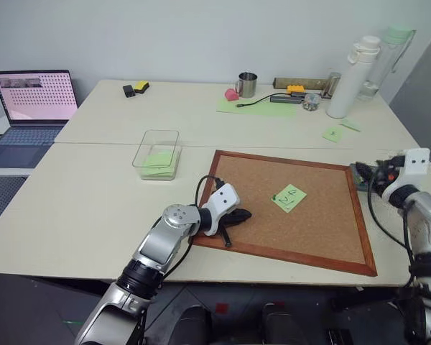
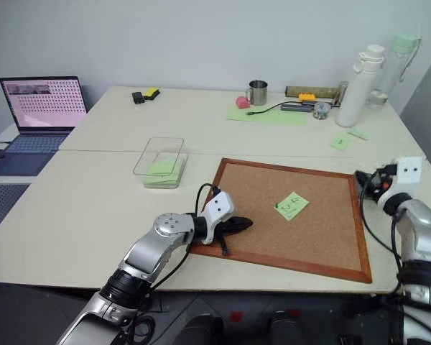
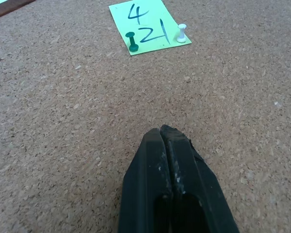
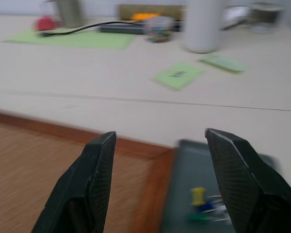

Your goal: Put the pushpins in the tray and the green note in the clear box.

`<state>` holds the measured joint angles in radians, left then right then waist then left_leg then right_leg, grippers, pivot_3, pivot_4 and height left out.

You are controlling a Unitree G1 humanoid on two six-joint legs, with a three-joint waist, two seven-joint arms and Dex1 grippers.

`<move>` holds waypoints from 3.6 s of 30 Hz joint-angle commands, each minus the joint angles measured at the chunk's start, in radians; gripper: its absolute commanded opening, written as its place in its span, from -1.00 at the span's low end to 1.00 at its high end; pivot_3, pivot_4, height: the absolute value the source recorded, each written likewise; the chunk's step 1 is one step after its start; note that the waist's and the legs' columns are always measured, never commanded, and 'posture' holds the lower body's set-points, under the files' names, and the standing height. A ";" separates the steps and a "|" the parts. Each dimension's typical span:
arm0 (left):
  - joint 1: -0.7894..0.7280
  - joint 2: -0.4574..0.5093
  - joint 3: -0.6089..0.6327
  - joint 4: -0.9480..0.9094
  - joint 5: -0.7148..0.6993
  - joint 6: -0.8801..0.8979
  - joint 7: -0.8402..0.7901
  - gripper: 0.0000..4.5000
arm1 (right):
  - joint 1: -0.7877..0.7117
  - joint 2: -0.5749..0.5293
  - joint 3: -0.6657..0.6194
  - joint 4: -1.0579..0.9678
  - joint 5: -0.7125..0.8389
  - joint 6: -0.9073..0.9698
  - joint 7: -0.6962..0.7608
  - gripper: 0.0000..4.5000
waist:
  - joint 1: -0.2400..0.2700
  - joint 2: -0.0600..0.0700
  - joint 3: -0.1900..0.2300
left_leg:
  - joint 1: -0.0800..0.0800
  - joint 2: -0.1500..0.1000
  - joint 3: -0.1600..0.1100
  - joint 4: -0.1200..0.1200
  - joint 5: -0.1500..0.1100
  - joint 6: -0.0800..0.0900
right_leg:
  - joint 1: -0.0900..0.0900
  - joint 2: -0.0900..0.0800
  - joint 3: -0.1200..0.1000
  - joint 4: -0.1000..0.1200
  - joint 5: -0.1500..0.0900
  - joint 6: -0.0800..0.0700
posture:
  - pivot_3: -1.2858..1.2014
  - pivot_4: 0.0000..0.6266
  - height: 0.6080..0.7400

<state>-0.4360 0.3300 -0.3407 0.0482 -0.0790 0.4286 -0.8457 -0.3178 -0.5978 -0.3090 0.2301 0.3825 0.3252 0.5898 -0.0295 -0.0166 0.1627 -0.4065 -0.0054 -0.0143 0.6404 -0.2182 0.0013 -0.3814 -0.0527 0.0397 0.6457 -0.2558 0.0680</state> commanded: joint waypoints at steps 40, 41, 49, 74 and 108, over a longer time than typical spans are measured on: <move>0.017 0.032 -0.016 -0.006 0.003 0.020 -0.019 -1.00 | 0.172 0.211 0.269 -0.391 -0.035 0.038 0.007 -0.99 | 0.002 -0.001 0.001 | -0.002 0.000 0.000 0.000 0.000 0.000 | -0.004 -0.001 0.000 0.000 -0.002 -0.001 | 0.03 -0.52 1.00; 0.016 0.032 -0.016 -0.007 0.003 0.021 -0.020 -1.00 | 0.170 0.215 0.261 -0.408 -0.025 0.048 0.000 -0.99 | 0.002 -0.001 0.001 | -0.002 0.000 0.000 0.000 0.000 0.000 | -0.004 -0.001 0.000 0.000 -0.002 -0.001 | 0.03 -0.52 1.00; 0.020 0.039 -0.020 -0.010 0.004 0.026 -0.026 -1.00 | 0.139 0.233 0.123 -0.553 0.141 0.184 -0.084 -0.99 | 0.002 -0.001 0.001 | -0.004 0.000 -0.001 0.000 0.000 0.000 | -0.005 -0.001 -0.001 0.001 -0.002 -0.001 | 0.03 -0.52 1.00; 0.043 0.083 0.006 -0.061 -0.002 0.071 -0.011 -1.00 | -0.388 -0.047 -0.093 0.648 -0.063 -0.184 -0.145 -0.56 | -0.007 -0.001 0.001 | -0.003 0.000 0.003 -0.001 0.000 0.000 | -0.005 0.000 0.002 0.000 -0.002 -0.001 | 0.03 -0.52 1.00; 0.032 0.070 -0.013 -0.043 0.000 0.048 -0.013 -1.00 | -0.077 0.063 0.050 -0.073 0.048 0.006 0.020 0.19 | -0.002 0.000 0.001 | -0.003 0.000 0.001 0.000 0.000 0.000 | -0.005 0.000 0.001 0.001 -0.002 -0.001 | 0.03 -0.52 1.00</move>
<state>-0.4176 0.3909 -0.3429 -0.0190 -0.0936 0.4648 -0.8628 -0.4452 -0.5525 -0.3123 0.3508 0.3600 0.2687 0.5438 -0.0318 -0.0168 0.1634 -0.4097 -0.0052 -0.0132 0.6399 -0.2182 0.0012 -0.3864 -0.0527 0.0406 0.6468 -0.2578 0.0670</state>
